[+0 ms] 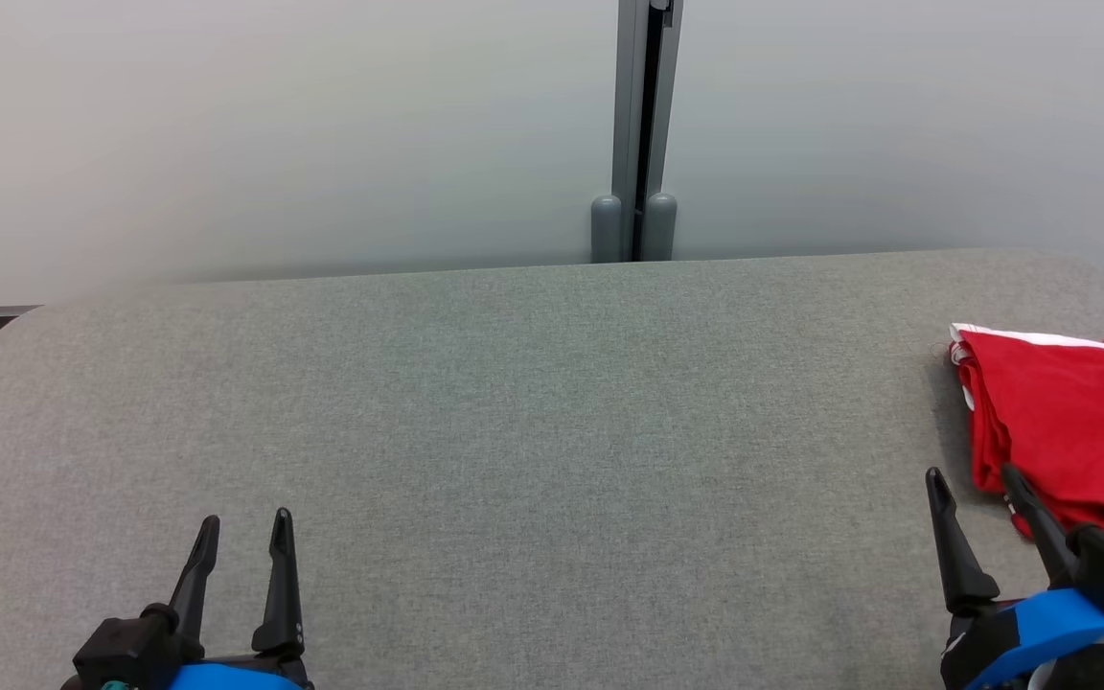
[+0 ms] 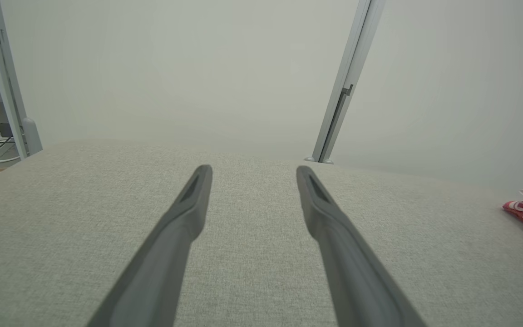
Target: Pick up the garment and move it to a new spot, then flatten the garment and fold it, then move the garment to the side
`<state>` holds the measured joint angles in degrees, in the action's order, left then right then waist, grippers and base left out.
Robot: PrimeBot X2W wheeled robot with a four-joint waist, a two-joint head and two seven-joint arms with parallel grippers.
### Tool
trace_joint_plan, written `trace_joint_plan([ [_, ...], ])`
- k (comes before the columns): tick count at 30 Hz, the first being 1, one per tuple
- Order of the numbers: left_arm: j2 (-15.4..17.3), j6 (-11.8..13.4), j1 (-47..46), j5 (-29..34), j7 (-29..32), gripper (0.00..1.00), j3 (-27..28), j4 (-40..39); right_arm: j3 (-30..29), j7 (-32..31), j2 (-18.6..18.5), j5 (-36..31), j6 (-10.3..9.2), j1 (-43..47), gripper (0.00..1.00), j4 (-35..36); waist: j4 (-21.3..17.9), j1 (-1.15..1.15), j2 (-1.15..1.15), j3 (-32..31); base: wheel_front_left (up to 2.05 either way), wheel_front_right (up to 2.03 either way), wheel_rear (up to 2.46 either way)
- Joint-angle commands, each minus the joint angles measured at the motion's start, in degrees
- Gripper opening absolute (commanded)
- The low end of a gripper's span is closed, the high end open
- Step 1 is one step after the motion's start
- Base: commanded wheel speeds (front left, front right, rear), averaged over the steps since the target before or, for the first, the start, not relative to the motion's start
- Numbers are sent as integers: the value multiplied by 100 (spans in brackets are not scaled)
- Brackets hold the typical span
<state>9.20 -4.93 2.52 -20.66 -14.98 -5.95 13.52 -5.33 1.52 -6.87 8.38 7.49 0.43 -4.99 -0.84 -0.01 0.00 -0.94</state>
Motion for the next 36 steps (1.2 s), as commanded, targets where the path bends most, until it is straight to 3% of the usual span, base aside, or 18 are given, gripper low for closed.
trace_joint_plan([
  [1, -6, -9, 53, -7, -24, 100, 33, 34, -5, 21, 42, 12, 1, 121, 100, 38, -15, 1, 0, -1, 0, 0, 0],
  [13, -66, -74, 54, -47, -25, 100, 115, 147, -33, 40, 297, 129, 1, 212, 100, 91, -80, 1, 0, 11, 0, 0, 0],
  [34, -90, -123, -54, -24, -25, 100, 189, 234, 10, 116, 339, 249, 1, 78, 100, -95, -75, 1, 0, 76, 0, 0, 0],
  [35, -96, -111, 24, -4, 0, 0, 174, 236, 12, 105, 321, 198, 0, 116, 0, -97, -74, 1, 0, 76, 0, 0, 0],
  [36, -106, -111, 31, -11, 9, 0, 173, 271, 12, 101, 322, 201, 0, 121, 0, -141, -74, 1, 0, 76, 0, 0, 0],
])
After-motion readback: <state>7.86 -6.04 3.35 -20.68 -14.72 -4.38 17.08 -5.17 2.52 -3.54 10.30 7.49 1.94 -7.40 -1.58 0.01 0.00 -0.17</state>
